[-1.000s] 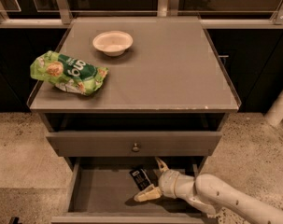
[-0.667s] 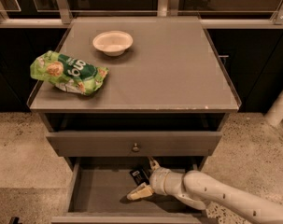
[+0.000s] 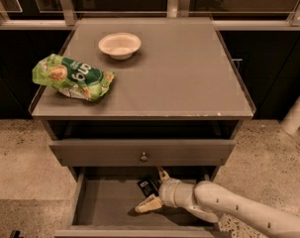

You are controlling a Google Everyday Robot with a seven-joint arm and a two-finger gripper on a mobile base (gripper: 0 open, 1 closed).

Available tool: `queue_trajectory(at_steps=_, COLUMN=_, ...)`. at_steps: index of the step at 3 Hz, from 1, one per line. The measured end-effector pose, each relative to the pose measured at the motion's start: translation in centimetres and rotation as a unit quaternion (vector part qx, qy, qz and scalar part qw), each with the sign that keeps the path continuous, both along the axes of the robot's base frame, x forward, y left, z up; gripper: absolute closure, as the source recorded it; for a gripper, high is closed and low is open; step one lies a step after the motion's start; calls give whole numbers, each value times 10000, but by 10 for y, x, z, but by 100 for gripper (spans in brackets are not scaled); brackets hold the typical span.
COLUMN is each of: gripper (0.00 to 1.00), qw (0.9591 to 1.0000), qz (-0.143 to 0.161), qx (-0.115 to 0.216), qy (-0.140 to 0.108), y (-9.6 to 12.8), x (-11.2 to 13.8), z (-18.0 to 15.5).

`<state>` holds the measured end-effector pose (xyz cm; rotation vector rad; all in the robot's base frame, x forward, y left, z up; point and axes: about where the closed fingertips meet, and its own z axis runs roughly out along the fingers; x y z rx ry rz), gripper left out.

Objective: Pick rxbar chocolate from middle drawer and place on counter

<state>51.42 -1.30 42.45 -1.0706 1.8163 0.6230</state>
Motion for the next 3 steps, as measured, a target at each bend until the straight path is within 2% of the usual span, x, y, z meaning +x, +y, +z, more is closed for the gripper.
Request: queue_trajectory(at_steps=3, gripper=0, qw=9997, qz=-74, qx=-66, qy=205, y=9, x=10, z=-28)
